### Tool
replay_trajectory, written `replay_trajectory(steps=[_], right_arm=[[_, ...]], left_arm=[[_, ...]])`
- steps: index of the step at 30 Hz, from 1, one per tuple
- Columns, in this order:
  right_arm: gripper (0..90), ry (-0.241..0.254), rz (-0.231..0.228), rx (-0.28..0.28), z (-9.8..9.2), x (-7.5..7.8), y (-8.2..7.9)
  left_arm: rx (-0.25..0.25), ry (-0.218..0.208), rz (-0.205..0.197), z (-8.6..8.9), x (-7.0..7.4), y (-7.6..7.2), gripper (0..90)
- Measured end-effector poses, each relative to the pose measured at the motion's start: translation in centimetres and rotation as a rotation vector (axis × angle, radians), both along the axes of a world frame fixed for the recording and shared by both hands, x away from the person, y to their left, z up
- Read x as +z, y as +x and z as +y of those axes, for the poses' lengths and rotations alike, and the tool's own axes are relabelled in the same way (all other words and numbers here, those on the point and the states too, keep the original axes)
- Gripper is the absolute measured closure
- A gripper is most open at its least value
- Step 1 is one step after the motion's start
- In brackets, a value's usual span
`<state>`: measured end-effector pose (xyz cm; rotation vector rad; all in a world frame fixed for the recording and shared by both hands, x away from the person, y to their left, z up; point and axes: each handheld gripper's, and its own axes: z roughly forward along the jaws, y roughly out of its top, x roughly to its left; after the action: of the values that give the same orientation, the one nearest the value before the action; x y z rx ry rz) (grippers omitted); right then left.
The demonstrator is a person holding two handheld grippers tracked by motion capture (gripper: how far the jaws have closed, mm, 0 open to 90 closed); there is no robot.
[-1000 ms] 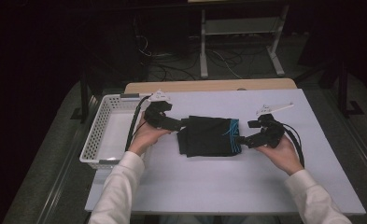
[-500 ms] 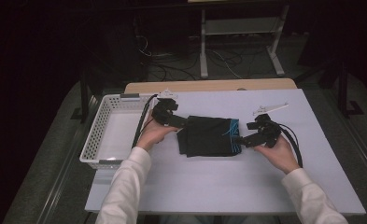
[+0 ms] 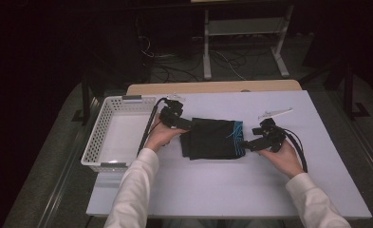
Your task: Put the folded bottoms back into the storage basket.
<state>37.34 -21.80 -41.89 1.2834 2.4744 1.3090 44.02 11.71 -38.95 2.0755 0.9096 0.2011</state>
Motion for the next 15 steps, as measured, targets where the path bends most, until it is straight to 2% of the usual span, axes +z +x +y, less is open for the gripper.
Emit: replay_trajectory(steps=[15], right_arm=[[0.0,-0.005,0.05,-0.005,0.0,-0.8,0.1]], left_arm=[[0.053,-0.005,0.063,0.0,-2.3,1.5,0.0]])
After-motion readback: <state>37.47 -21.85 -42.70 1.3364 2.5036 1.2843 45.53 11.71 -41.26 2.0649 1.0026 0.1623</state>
